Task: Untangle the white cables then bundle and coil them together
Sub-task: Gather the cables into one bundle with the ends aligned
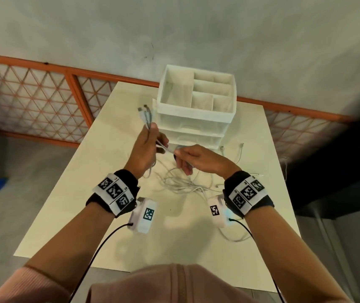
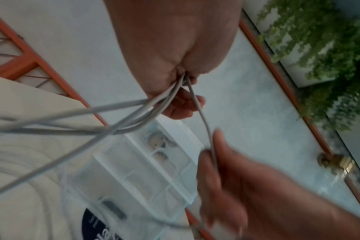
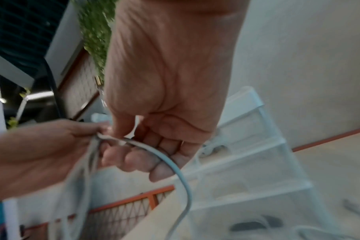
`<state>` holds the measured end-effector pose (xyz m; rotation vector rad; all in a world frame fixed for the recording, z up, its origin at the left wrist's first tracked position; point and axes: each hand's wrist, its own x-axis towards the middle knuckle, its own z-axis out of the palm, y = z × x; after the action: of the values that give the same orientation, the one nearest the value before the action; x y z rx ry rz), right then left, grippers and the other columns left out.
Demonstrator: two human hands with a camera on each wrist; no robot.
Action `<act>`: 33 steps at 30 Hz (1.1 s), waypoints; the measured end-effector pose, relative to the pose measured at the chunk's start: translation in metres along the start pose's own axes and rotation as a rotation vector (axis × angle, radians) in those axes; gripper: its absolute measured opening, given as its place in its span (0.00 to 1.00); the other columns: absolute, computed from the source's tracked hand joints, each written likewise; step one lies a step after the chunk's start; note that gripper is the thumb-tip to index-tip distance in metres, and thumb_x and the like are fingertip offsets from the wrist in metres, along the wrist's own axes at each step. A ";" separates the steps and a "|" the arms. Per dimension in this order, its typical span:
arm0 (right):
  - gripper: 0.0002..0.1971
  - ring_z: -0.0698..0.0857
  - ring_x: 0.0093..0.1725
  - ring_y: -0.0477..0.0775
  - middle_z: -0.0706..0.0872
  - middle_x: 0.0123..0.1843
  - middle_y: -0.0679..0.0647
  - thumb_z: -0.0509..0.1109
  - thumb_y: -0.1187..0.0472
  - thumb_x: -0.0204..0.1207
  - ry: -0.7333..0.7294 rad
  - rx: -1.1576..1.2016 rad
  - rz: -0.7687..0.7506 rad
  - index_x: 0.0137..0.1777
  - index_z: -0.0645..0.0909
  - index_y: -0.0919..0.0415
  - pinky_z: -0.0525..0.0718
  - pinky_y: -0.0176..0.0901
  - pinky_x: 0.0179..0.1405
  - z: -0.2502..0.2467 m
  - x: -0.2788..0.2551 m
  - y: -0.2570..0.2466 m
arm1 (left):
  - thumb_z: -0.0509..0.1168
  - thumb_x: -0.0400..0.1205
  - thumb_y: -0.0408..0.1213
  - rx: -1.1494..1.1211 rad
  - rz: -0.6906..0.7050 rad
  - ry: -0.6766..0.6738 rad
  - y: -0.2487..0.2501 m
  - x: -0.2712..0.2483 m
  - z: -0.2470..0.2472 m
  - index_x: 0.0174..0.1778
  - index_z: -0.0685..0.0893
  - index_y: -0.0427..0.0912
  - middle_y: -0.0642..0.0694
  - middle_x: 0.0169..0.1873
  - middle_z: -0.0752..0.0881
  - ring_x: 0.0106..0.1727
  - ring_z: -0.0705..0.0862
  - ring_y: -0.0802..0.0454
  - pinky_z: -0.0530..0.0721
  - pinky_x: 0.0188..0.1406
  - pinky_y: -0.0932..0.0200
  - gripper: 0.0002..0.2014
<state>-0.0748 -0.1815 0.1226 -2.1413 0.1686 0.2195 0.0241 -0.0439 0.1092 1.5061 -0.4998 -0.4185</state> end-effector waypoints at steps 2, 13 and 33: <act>0.24 0.77 0.25 0.43 0.78 0.24 0.52 0.53 0.46 0.85 -0.009 -0.047 0.071 0.35 0.79 0.60 0.77 0.26 0.41 -0.007 -0.007 0.015 | 0.46 0.90 0.41 -0.170 0.050 0.061 0.005 0.005 -0.007 0.34 0.69 0.43 0.50 0.24 0.73 0.23 0.77 0.57 0.83 0.30 0.61 0.18; 0.12 0.74 0.33 0.41 0.75 0.36 0.47 0.54 0.58 0.87 0.110 0.066 0.149 0.45 0.73 0.63 0.77 0.38 0.43 -0.042 -0.040 0.035 | 0.62 0.83 0.46 0.348 0.134 -0.255 0.007 -0.005 0.003 0.38 0.77 0.52 0.56 0.27 0.79 0.27 0.77 0.65 0.78 0.32 0.66 0.08; 0.17 0.73 0.23 0.49 0.75 0.23 0.53 0.55 0.55 0.86 0.324 0.085 0.070 0.42 0.74 0.66 0.73 0.34 0.28 -0.040 -0.048 0.021 | 0.73 0.76 0.37 0.341 0.106 -0.226 0.008 -0.012 0.029 0.34 0.83 0.49 0.49 0.26 0.82 0.26 0.77 0.64 0.75 0.34 0.65 0.07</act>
<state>-0.1227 -0.2245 0.1375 -2.0763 0.4324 -0.0950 -0.0019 -0.0613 0.1168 1.7583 -0.8589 -0.4378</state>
